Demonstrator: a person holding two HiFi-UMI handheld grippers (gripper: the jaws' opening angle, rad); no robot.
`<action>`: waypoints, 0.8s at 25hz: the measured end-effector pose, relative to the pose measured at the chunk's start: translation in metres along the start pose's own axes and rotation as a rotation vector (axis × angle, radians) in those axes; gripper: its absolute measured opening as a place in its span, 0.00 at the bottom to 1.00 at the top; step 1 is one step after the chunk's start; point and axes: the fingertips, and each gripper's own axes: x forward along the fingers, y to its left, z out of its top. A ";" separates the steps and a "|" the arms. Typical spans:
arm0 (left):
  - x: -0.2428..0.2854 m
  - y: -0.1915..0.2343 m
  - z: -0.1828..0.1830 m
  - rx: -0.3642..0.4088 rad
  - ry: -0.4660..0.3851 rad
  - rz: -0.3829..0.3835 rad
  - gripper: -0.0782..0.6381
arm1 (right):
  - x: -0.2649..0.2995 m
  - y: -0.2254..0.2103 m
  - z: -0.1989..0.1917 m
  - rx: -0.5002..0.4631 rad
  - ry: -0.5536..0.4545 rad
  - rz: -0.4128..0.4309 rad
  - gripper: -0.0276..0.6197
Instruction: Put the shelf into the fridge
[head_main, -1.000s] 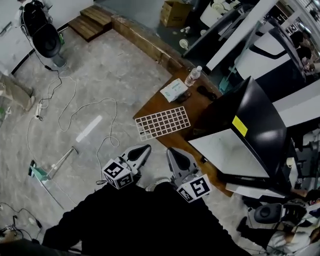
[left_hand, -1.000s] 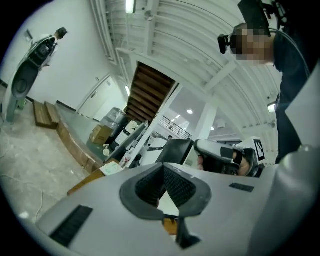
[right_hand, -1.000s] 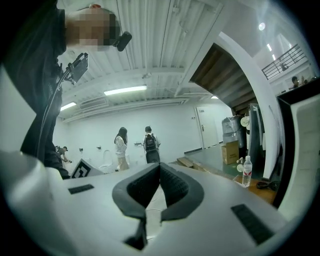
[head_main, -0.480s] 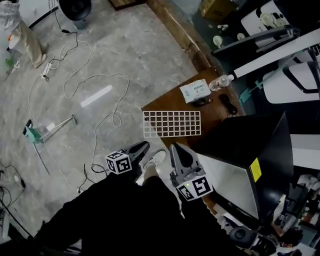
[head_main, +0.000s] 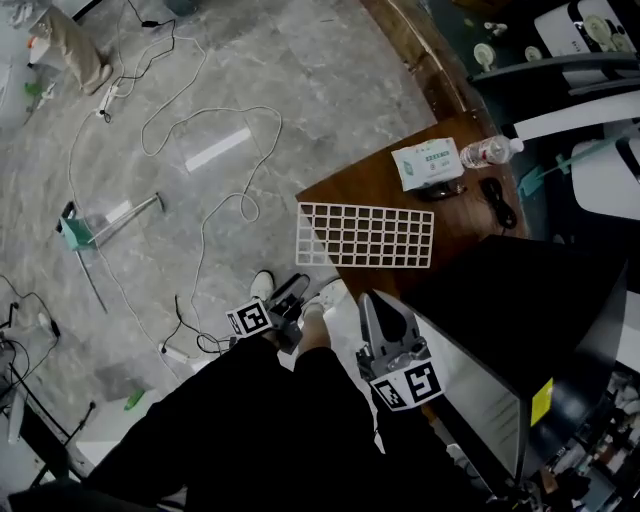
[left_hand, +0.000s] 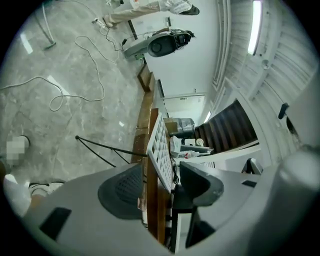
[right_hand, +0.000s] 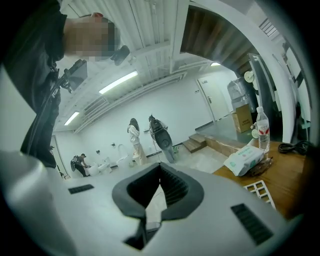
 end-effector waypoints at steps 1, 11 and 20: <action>0.005 0.004 0.000 0.004 -0.001 -0.009 0.42 | -0.002 -0.006 -0.005 0.008 0.005 -0.004 0.05; 0.058 0.028 0.017 0.033 -0.054 -0.095 0.46 | -0.020 -0.049 -0.047 0.066 0.032 -0.024 0.05; 0.076 0.028 0.029 0.004 -0.135 -0.118 0.46 | -0.027 -0.058 -0.059 0.080 0.055 -0.045 0.05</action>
